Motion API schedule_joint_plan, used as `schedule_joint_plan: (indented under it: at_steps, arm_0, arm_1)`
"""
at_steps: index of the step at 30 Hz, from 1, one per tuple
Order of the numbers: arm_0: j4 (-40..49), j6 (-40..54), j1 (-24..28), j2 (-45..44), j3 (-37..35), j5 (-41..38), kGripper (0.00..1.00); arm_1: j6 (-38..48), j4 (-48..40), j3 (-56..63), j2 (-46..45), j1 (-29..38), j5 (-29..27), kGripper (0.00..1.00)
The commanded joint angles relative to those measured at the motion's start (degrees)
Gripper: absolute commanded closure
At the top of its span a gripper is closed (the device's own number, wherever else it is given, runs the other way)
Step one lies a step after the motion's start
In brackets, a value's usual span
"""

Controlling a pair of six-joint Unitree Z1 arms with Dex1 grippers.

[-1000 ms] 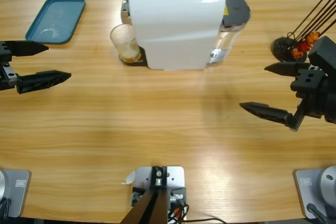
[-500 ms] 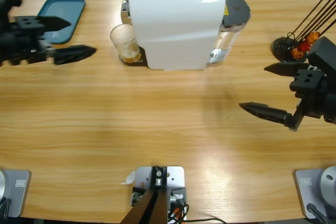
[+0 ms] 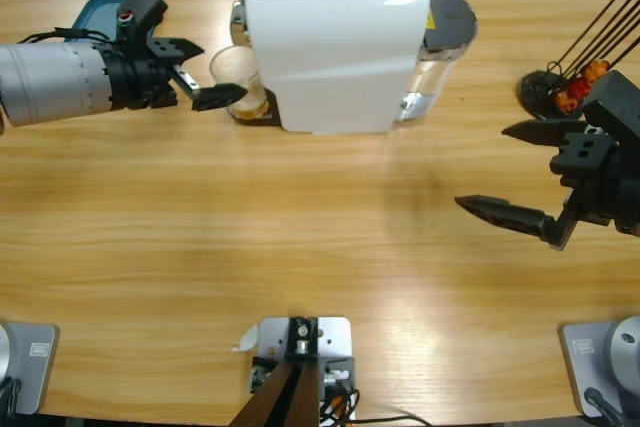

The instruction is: Pour coffee

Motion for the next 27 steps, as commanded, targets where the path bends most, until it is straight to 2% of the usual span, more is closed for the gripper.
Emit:
schedule_joint_plan:
  at_steps: [1,17,25,26,27]
  arm_0:
    - [-3.4,0.6,1.6,6.0,0.4,-0.3,0.004]
    - [-3.7,0.4,2.2,12.0,-4.6,-3.8,0.004]
    - [-3.6,0.5,3.3,12.7,-5.0,-3.9,0.008]
    - [-3.6,0.5,3.3,12.8,-4.9,-4.1,0.023]
    - [-3.6,0.6,3.3,12.8,-4.9,-4.4,0.121]
  arm_1:
    - [0.6,-0.2,1.2,2.0,0.6,-0.7,0.0]
    - [0.7,-0.1,1.2,2.0,0.6,-0.8,0.0]
    - [0.6,-0.1,1.1,2.5,0.6,-0.8,0.0]
    - [0.7,-0.1,1.1,2.5,0.6,-0.8,0.0]
    - [0.6,-0.1,1.1,2.6,0.6,-0.7,0.0]
